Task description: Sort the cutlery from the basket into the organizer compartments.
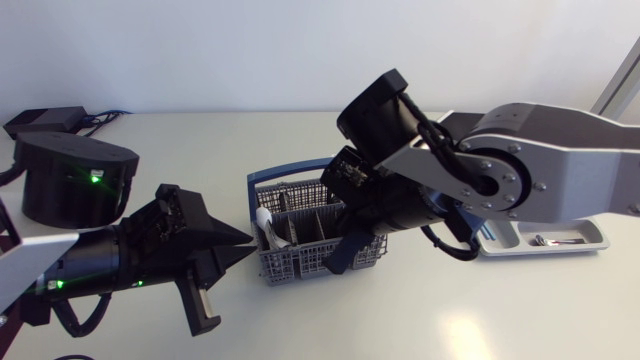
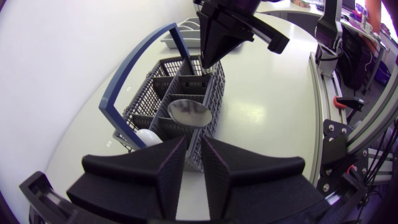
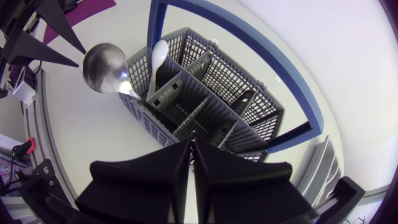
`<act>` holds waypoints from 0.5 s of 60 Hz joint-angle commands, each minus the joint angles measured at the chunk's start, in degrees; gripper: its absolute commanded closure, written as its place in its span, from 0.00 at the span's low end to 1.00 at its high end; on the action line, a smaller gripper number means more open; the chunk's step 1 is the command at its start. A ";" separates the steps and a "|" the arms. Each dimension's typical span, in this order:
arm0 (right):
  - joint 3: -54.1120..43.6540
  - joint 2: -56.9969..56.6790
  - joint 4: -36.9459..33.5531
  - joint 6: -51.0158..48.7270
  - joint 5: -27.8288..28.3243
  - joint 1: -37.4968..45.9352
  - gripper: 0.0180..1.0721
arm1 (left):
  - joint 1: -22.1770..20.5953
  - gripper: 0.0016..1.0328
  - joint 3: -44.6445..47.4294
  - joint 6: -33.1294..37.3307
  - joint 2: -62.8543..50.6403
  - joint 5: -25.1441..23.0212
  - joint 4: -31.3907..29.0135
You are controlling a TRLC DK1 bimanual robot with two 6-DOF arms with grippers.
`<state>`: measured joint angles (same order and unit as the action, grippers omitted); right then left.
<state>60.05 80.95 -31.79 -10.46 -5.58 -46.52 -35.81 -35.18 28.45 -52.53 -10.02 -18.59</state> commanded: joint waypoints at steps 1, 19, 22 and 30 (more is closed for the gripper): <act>1.82 -2.46 -0.90 0.44 0.14 -0.59 0.95 | -0.49 0.81 0.81 -1.11 0.68 0.18 -0.40; 6.74 -7.56 -7.50 1.05 9.10 -0.24 0.95 | -2.42 0.79 -0.15 -1.11 0.59 0.62 -0.48; 7.80 -8.61 -8.73 1.23 11.65 0.56 0.95 | -3.39 0.78 -0.68 -1.11 0.15 0.88 -0.40; 9.82 -11.51 -11.28 1.23 19.47 3.90 0.95 | -4.00 0.71 -2.97 -1.11 -1.52 1.32 0.92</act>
<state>67.90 71.40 -42.09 -10.44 10.85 -44.21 -39.38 -35.68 28.25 -52.77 -8.93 -18.55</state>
